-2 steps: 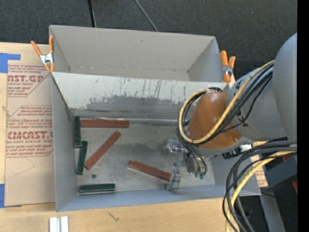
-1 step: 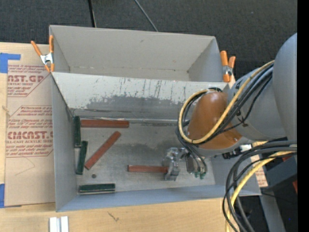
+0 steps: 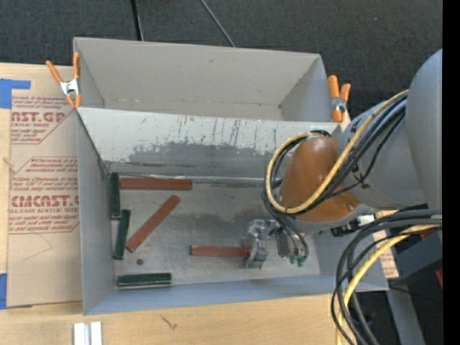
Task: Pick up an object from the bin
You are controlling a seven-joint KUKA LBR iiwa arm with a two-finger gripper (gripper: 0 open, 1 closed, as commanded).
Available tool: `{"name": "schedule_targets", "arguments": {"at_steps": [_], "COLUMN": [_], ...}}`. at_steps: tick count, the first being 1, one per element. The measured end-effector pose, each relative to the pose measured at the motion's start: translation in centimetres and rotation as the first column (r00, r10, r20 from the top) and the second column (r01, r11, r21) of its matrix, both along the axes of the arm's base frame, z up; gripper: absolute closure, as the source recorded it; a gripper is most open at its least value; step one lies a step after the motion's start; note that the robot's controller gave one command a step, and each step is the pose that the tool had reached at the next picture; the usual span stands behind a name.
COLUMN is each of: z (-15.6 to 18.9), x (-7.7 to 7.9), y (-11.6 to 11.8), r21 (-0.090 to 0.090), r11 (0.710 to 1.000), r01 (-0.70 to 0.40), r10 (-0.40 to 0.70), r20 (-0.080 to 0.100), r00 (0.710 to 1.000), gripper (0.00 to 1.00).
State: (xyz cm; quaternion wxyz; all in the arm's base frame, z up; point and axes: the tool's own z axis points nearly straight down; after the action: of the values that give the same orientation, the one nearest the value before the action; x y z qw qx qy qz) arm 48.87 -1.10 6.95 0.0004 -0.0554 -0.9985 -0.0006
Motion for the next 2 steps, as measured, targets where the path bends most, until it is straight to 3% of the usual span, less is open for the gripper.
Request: {"name": "schedule_targets", "arguments": {"at_steps": [1,2], "z": [20.5,23.1], "x": [1.6,1.9], "y": [1.5,1.7], "r21": [0.000,-0.001], "r11": [1.000,1.000], "r01": [0.012,0.013], "r10": [-0.012,-0.013], "r20": [-0.002,0.004], "r00": [1.000,1.000], "gripper": [1.00,0.00]}}
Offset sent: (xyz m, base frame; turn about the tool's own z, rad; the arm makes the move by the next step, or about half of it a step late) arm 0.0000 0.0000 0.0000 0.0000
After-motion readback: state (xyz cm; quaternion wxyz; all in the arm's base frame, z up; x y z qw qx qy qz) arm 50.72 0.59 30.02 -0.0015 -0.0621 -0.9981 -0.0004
